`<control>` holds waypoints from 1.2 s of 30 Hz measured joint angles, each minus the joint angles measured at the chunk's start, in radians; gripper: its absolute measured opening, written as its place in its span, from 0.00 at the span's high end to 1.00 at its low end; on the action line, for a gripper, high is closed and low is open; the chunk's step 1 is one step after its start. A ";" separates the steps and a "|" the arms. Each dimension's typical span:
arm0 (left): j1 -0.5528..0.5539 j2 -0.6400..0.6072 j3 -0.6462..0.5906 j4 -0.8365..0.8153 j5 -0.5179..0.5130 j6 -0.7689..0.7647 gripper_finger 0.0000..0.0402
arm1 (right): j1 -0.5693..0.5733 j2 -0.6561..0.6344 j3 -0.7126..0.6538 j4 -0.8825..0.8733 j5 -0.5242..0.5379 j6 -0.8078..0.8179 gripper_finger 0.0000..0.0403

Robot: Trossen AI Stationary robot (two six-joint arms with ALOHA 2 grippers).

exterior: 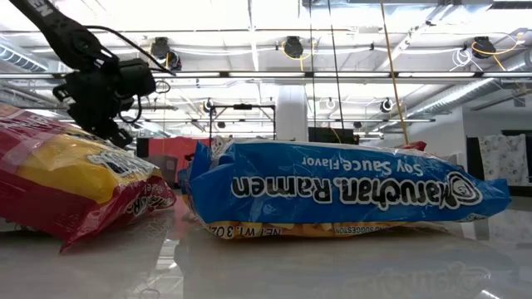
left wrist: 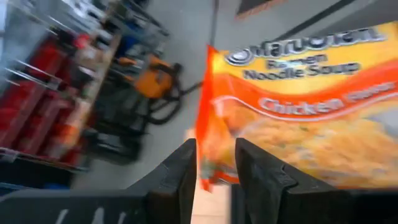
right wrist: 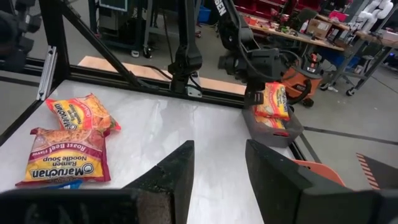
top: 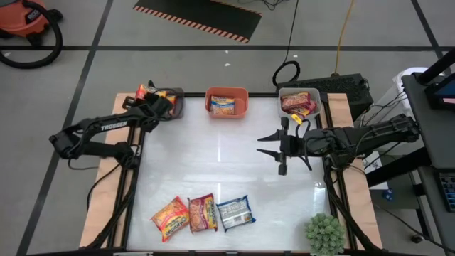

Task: Sort Maruchan noodles
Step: Put the right orange noodle pack into the black bin, then put the red noodle pack into the gray bin

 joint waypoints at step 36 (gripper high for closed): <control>-0.083 0.024 0.068 -0.060 0.259 0.009 0.73 | 0.001 0.000 0.000 -0.013 0.000 0.004 0.66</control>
